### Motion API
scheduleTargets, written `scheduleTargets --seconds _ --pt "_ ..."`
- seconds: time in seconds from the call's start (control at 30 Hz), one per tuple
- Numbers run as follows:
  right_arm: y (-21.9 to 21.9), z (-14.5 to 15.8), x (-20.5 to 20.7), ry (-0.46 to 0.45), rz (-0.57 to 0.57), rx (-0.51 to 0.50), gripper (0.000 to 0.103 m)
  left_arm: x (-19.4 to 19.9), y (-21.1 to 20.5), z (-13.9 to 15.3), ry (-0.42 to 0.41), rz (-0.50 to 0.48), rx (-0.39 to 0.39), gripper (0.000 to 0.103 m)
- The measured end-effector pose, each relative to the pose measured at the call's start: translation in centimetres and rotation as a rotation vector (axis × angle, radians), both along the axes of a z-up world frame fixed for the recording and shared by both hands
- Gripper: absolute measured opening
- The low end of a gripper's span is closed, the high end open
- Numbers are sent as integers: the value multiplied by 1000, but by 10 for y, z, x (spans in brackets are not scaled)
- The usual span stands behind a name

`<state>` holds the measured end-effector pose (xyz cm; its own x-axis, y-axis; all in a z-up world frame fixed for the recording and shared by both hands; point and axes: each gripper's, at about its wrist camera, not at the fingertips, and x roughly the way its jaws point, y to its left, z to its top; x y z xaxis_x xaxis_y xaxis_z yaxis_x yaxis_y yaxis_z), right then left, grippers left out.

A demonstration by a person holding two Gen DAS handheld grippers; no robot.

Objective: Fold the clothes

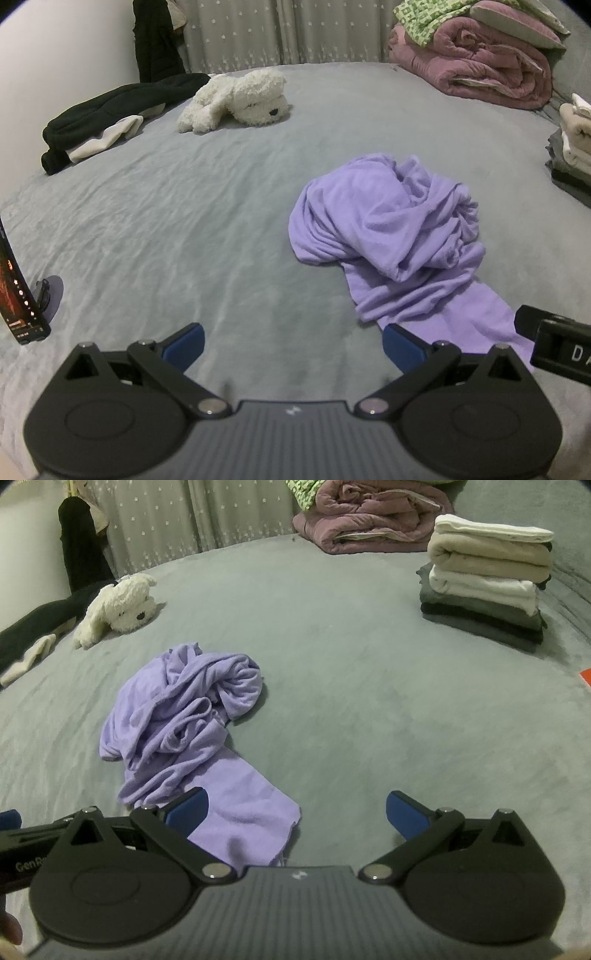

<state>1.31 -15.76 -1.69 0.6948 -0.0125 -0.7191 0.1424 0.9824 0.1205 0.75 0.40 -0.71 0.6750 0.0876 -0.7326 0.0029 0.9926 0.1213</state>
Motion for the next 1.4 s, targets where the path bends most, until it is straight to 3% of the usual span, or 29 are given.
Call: scheduleTargets --seconds 0.43,0.73,0.93,1.03,1.2,1.4 --pt "-2 -29 18 113 32 -75 103 6 6 -27 49 12 89 103" --pt "-5 -39 12 37 97 -111 103 0 7 -38 24 -26 103 103" --pt "-8 -48 -1 -81 157 -140 103 3 18 -40 0 -49 37 103" --pt "-10 -45 1 -73 160 -133 103 7 24 -37 -1 -50 2 103" --pt "-9 -32 20 30 150 -104 103 14 33 -31 -2 -51 -56 103" --pt "-18 -20 33 -18 112 35 103 24 44 -25 -57 -12 -130 103"
